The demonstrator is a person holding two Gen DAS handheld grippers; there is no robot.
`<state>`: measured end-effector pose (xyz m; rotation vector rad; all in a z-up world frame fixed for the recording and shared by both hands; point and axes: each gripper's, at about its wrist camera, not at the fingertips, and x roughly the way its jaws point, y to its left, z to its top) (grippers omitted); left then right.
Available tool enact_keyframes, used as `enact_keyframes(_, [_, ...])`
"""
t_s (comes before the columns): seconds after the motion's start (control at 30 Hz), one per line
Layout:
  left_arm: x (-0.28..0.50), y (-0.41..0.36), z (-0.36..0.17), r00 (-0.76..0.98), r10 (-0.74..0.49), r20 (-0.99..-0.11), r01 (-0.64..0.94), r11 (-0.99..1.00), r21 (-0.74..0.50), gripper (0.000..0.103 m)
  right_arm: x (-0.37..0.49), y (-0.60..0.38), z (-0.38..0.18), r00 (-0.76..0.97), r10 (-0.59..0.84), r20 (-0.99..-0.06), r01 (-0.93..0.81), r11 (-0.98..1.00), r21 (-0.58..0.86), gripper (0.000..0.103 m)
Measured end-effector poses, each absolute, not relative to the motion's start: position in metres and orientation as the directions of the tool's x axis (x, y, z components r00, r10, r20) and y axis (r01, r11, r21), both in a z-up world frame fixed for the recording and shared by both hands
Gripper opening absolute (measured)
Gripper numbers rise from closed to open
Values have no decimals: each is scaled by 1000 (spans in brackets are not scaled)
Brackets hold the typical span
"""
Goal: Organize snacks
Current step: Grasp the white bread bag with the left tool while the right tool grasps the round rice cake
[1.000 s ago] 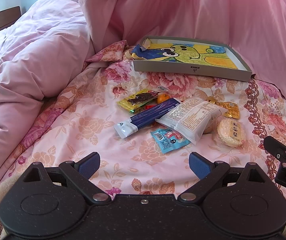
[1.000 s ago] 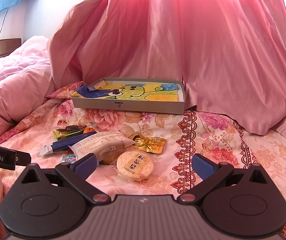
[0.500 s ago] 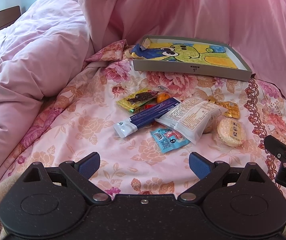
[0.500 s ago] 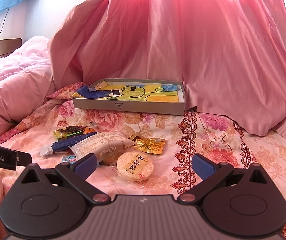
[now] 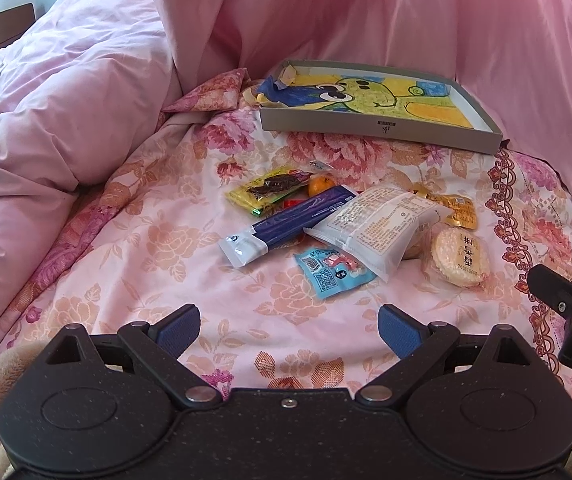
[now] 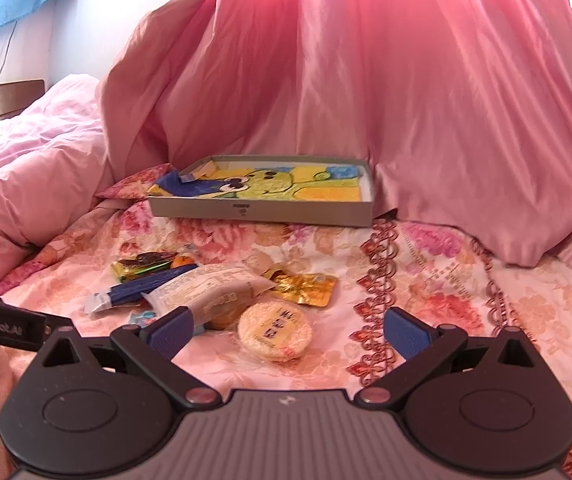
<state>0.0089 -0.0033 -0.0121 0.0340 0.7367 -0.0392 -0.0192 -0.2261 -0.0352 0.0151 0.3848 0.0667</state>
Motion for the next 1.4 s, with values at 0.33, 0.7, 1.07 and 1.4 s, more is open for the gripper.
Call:
enact_keyframes(0.33, [40, 1, -19, 732, -84, -676, 78, 996, -39, 96, 19, -238, -30, 872, 260, -415, -293, 956, -17, 103])
enact_keyframes(0.7, [99, -13, -27, 726, -269, -633, 330, 944, -22, 96, 74, -247, -61, 796, 316, -516, -400, 915, -58, 103])
enact_keyframes(1.07, [160, -41, -45, 604, -429, -671, 588, 809, 12, 96, 111, -248, -88, 739, 331, -587, -459, 885, -78, 103])
enact_keyframes(1.4, [197, -59, -59, 441, -465, -768, 704, 710, -25, 91, 128, -252, -97, 703, 371, -607, -491, 870, -37, 103])
